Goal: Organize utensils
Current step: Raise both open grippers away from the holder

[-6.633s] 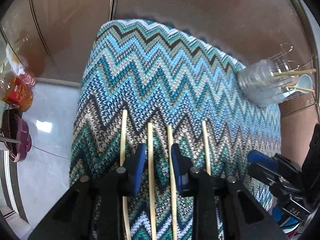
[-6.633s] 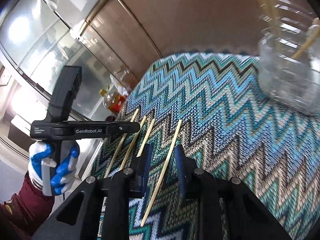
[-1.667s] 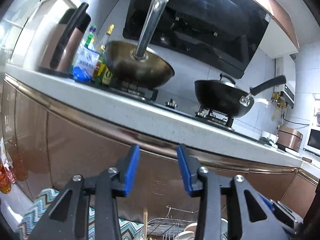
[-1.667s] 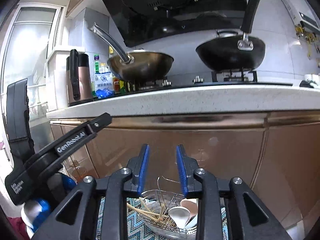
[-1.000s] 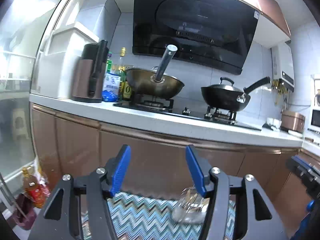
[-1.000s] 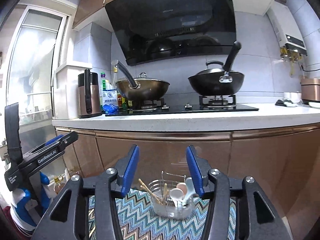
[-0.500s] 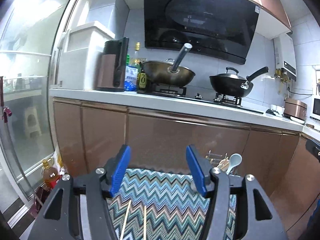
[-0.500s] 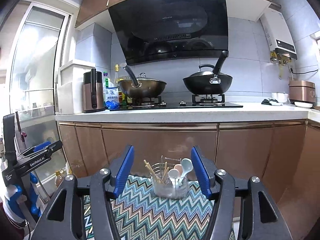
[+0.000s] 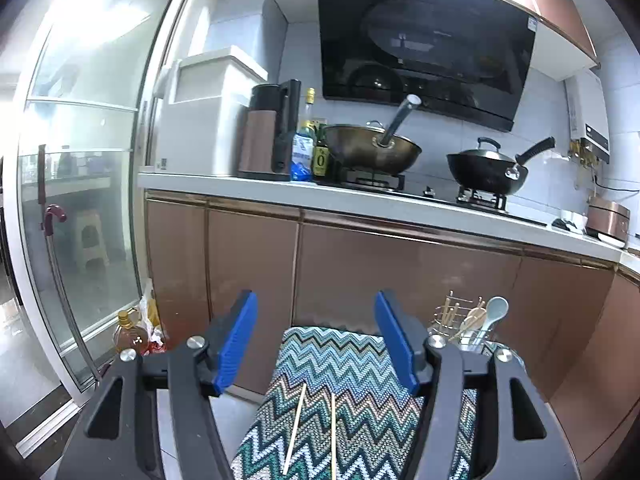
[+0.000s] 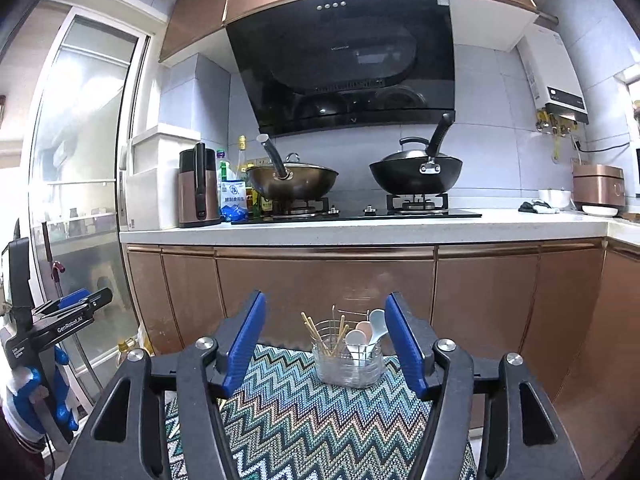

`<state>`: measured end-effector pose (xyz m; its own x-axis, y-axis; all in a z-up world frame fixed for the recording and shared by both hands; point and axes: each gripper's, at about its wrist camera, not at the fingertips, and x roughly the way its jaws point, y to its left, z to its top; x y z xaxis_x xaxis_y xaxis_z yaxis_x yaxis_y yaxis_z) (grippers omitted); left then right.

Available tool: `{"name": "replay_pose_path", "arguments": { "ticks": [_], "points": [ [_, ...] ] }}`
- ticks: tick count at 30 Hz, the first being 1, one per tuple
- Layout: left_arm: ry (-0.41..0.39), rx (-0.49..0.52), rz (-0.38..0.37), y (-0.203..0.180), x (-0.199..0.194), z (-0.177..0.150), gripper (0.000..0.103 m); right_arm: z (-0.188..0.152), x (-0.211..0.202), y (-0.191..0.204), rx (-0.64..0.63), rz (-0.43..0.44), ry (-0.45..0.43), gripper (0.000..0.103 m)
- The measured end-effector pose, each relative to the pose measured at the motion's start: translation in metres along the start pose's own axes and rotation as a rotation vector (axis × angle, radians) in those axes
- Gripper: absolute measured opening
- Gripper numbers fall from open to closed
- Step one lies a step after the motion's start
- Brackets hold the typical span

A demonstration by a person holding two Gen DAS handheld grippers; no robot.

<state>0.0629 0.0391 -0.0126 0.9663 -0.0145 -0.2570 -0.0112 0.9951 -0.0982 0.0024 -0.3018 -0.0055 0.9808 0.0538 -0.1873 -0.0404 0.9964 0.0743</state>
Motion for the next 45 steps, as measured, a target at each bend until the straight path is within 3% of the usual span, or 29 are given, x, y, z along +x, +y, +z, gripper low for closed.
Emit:
{"name": "replay_pose_path", "arguments": {
  "ticks": [4,12,24,45],
  "points": [
    [-0.027,-0.004,0.025,0.005,-0.007,-0.002,0.065,-0.007,-0.002,-0.005,0.017,-0.006,0.012,0.062],
    [-0.027,0.004,0.039,0.008,-0.01,-0.007,0.066,-0.026,0.003,-0.009,0.038,-0.021,0.065,0.062],
    [-0.061,0.03,0.12,0.01,-0.006,-0.013,0.072,-0.037,0.005,-0.02,0.086,-0.047,0.085,0.062],
    [-0.09,0.037,0.146,0.01,-0.013,-0.016,0.076,-0.044,0.005,-0.017,0.087,-0.044,0.089,0.065]
  ]
}}
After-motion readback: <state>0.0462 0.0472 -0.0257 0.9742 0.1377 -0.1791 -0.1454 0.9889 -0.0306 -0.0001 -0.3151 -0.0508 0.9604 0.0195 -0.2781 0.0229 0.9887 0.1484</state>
